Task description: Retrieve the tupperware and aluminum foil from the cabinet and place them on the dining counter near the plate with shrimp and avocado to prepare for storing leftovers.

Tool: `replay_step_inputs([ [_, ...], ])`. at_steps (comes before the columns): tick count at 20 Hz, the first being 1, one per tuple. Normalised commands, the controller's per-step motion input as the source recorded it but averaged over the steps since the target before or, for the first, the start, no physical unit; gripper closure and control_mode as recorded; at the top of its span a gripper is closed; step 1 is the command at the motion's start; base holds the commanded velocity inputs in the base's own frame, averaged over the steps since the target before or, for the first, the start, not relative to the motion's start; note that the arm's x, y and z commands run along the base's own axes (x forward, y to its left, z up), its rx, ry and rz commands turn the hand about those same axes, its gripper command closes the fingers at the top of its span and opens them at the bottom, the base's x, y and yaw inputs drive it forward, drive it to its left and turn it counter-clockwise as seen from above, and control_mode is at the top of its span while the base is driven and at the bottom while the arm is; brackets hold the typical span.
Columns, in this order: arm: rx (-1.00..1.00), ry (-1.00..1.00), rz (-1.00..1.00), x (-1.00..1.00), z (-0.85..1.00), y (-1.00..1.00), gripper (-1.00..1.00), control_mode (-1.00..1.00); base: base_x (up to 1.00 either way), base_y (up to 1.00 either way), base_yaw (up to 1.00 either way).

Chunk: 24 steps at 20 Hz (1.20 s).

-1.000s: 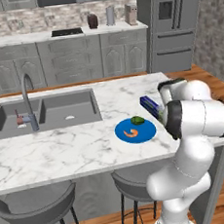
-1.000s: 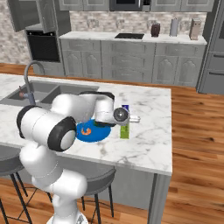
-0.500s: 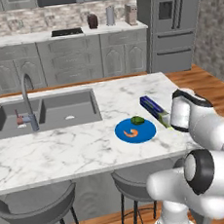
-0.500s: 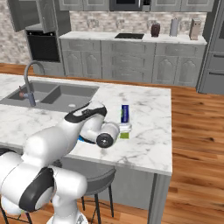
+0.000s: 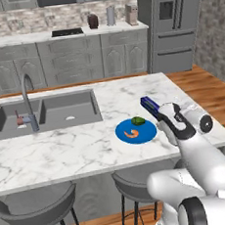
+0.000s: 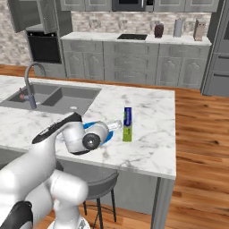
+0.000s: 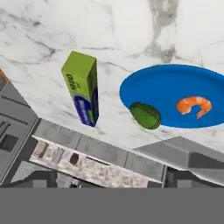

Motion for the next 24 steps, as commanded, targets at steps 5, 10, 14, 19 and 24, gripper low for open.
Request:
replay_step_inputs([
  [5, -0.27, 0.25, 0.21, -0.22, 1.00, 0.39, -1.00, -1.00, 0.00, 0.00, 0.00],
  [10, -0.27, 0.19, 0.15, -0.43, 0.97, 0.39, -1.00, -1.00, 0.00, 0.00, 0.00],
  [14, -0.24, 0.02, 0.05, -0.66, 0.66, 0.36, -1.00, -1.00, 0.00, 0.00, 0.00],
  [19, -0.16, -0.03, 0.00, -0.78, 0.42, 0.16, -1.00, -1.00, 0.00, 0.00, 0.00],
  [24, -0.03, -0.14, 0.03, -0.75, -0.01, 0.00, -1.00, -1.00, 0.00, 0.00, 0.00],
])
